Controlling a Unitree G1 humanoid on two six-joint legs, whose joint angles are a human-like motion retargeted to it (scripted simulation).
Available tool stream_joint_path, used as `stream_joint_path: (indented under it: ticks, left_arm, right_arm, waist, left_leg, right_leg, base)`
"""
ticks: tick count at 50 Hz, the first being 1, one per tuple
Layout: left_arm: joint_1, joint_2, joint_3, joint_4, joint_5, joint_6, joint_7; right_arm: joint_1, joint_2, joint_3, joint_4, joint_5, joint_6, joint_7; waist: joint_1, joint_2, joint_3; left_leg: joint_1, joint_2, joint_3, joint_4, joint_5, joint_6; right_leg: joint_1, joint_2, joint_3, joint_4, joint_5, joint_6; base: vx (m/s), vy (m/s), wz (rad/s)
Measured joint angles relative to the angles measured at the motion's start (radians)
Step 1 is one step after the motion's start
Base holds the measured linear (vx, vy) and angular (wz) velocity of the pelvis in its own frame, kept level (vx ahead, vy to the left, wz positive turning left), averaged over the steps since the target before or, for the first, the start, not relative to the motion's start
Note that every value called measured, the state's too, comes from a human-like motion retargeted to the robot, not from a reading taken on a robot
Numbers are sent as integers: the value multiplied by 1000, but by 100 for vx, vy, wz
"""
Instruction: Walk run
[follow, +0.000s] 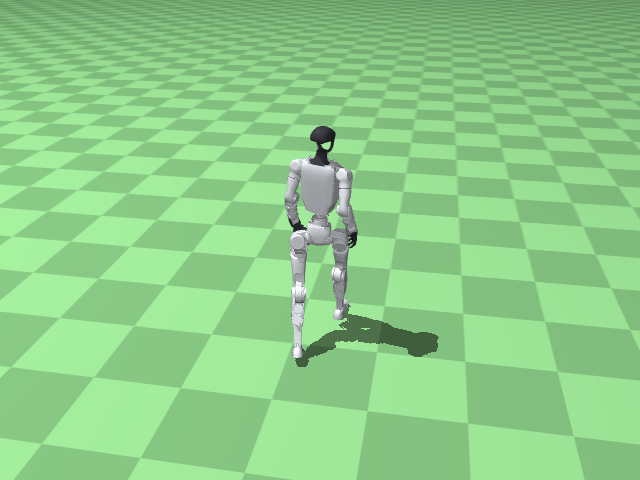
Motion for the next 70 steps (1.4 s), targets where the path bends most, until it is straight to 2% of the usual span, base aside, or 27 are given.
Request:
stream_joint_path:
  ticks: [3,4,5,7,13,18,23,25,28,29,30,32,34,37,38,40,42,47,49,55,57,60,62,63,65,67,70]
  left_arm:
    - [-3,-14,13,25,-22,24,-31]
    - [-7,-16,4,26,-31,28,-36]
    - [-12,-17,-6,23,-40,31,-39]
    - [-26,5,-30,-13,-20,18,-49]
    - [-9,58,-32,-156,82,-118,58]
    - [23,43,-13,-193,12,-203,112]
    - [21,12,7,-180,6,-193,98]
    - [13,1,19,-167,3,-170,81]
    - [4,-7,36,-155,-14,-147,48]
    - [-2,-8,42,-153,-27,-144,37]
    - [-7,-9,48,-152,-42,-143,29]
    - [-9,-14,62,-155,-65,-152,42]
    - [-10,-26,78,-154,-86,-156,56]
    - [-18,-21,89,-144,-87,-109,29]
    - [-26,-6,83,-147,-68,-78,11]
    - [-36,24,57,-156,-9,-45,-8]
    - [-40,49,40,-148,48,-46,-16]
    - [-39,52,-20,-96,102,-44,-33]
    - [-27,46,-33,-87,98,-53,-5]
    - [-18,12,-6,-30,61,-44,2]
    - [-22,7,5,-10,56,-31,-15]
    - [-33,5,18,17,54,-24,-30]
    - [-36,3,15,32,54,-28,-31]
    - [-37,3,12,38,56,-30,-31]
    - [-34,5,3,46,65,-33,-30]
    - [-33,3,12,54,70,-32,-35]
    - [-30,-8,7,66,63,-28,-28]
  right_arm:
    - [-5,13,-15,9,43,-15,37]
    - [-8,7,-19,7,31,-8,49]
    - [-12,-2,-19,3,10,3,60]
    - [-26,-23,-8,2,-53,20,96]
    - [-53,-47,25,34,-149,56,223]
    - [-33,-51,37,34,-183,50,217]
    - [-24,-35,16,70,-147,54,260]
    - [-32,-29,9,86,-136,57,277]
    - [-37,-24,9,101,-143,61,285]
    - [-39,-23,13,106,-146,61,285]
    - [-40,-22,19,110,-149,61,285]
    - [-44,-23,28,119,-164,67,286]
    - [-47,-16,23,128,-179,77,289]
    - [-49,-1,38,137,-164,91,264]
    - [-54,-2,53,134,-150,92,252]
    - [-61,-21,72,115,-153,91,220]
    - [-65,-28,72,86,-193,90,177]
    - [-31,-23,19,25,-121,25,64]
    - [-12,-26,14,8,-60,-10,30]
    - [10,-14,7,-3,-13,-47,-18]
    - [9,-14,10,2,-29,-33,-1]
    - [0,-17,14,8,-49,-5,21]
    - [-4,-17,11,5,-34,-6,33]
    - [-5,-16,7,2,-22,-9,36]
    - [-1,-10,-2,-2,-3,-10,28]
    - [2,8,-6,1,26,-10,22]
    - [0,15,-19,5,41,1,73]
  waist:
    - [10,2,-13]
    - [16,-7,-11]
    - [25,-23,-9]
    - [23,-55,-14]
    - [101,-108,-10]
    - [195,-108,10]
    - [230,-74,43]
    - [234,-80,42]
    - [239,-88,38]
    - [248,-93,35]
    - [258,-99,30]
    - [303,-117,13]
    - [339,-131,-3]
    - [319,-129,-17]
    - [307,-112,-12]
    - [297,-114,5]
    - [308,-44,1]
    - [218,19,19]
    - [174,27,23]
    - [97,-32,47]
    - [85,-36,51]
    - [95,-33,40]
    - [89,-29,30]
    - [81,-24,23]
    - [47,-10,8]
    - [20,3,-8]
    - [46,2,-19]
  left_leg:
    - [-50,46,-8,206,308,-94]
    - [-89,51,-14,315,383,-114]
    - [-133,49,-13,431,446,-127]
    - [-229,37,-19,604,555,-96]
    - [-453,40,101,694,262,-13]
    - [-571,-25,136,372,127,55]
    - [-624,-90,160,-30,37,178]
    - [-643,-158,98,-160,-16,157]
    - [-637,-165,176,-206,-44,121]
    - [-629,-158,200,-181,-29,159]
    - [-621,-149,229,-147,-5,220]
    - [-613,-139,242,-116,32,265]
    - [-607,-135,149,-87,84,260]
    - [-594,-117,52,-4,30,259]
    - [-575,-88,82,19,4,262]
    - [-500,-83,168,21,-33,273]
    - [-458,-27,121,-13,-53,258]
    - [-341,-20,96,-72,-79,247]
    - [-301,-38,70,-89,-95,246]
    - [-145,-119,14,-113,-166,230]
    - [-96,-114,0,-116,-187,211]
    - [-50,-104,2,-107,-212,178]
    - [-30,-98,-8,-84,-203,150]
    - [-25,-88,-12,-68,-183,129]
    - [-11,-56,-27,-28,-103,68]
    - [-21,-32,-71,55,65,-19]
    - [-101,-26,-115,295,373,-178]
  right_leg:
    - [40,53,150,87,-72,-53]
    - [75,43,122,91,-95,-67]
    - [117,15,56,87,-113,-79]
    - [182,-17,5,53,-123,-83]
    - [318,32,43,-12,-171,-113]
    - [408,121,101,-55,-208,-145]
    - [514,203,106,-74,-271,-164]
    - [548,209,93,-77,-291,-167]
    - [593,224,76,-55,-300,-158]
    - [604,225,76,-42,-286,-149]
    - [614,222,74,-28,-267,-138]
    - [633,198,54,9,-181,-101]
    - [638,172,25,77,-19,-50]
    - [572,184,84,286,256,63]
    - [524,214,103,390,315,89]
    - [426,169,77,666,358,117]
    - [370,199,30,654,323,74]
    - [190,146,-42,632,60,5]
    - [134,104,-64,528,-15,6]
    - [47,-22,-60,89,-66,52]
    - [9,-14,-6,-27,-97,69]
    - [-29,-7,31,-135,-111,138]
    - [-26,2,18,-93,-95,80]
    - [-25,9,21,-58,-93,30]
    - [-6,-5,-56,-24,-39,-3]
    - [28,10,-3,10,-4,0]
    - [80,70,158,63,-90,-60]
  base:
    - [101,-53,29]
    - [100,-47,24]
    - [92,-46,14]
    - [79,-41,18]
    - [72,-31,-40]
    - [77,-23,-79]
    - [79,-14,-19]
    - [88,-15,-5]
    - [90,-15,-14]
    - [90,-15,-50]
    - [91,-15,-75]
    - [112,-14,-116]
    - [111,-9,-115]
    - [106,-6,-28]
    - [90,-5,4]
    - [77,-2,-15]
    - [86,-1,-45]
    - [82,0,88]
    - [60,-2,122]
    - [78,-17,81]
    - [82,-24,45]
    - [79,-25,10]
    - [99,-36,36]
    - [94,-34,73]
    - [89,-34,110]
    - [107,-51,82]
    - [91,-41,20]
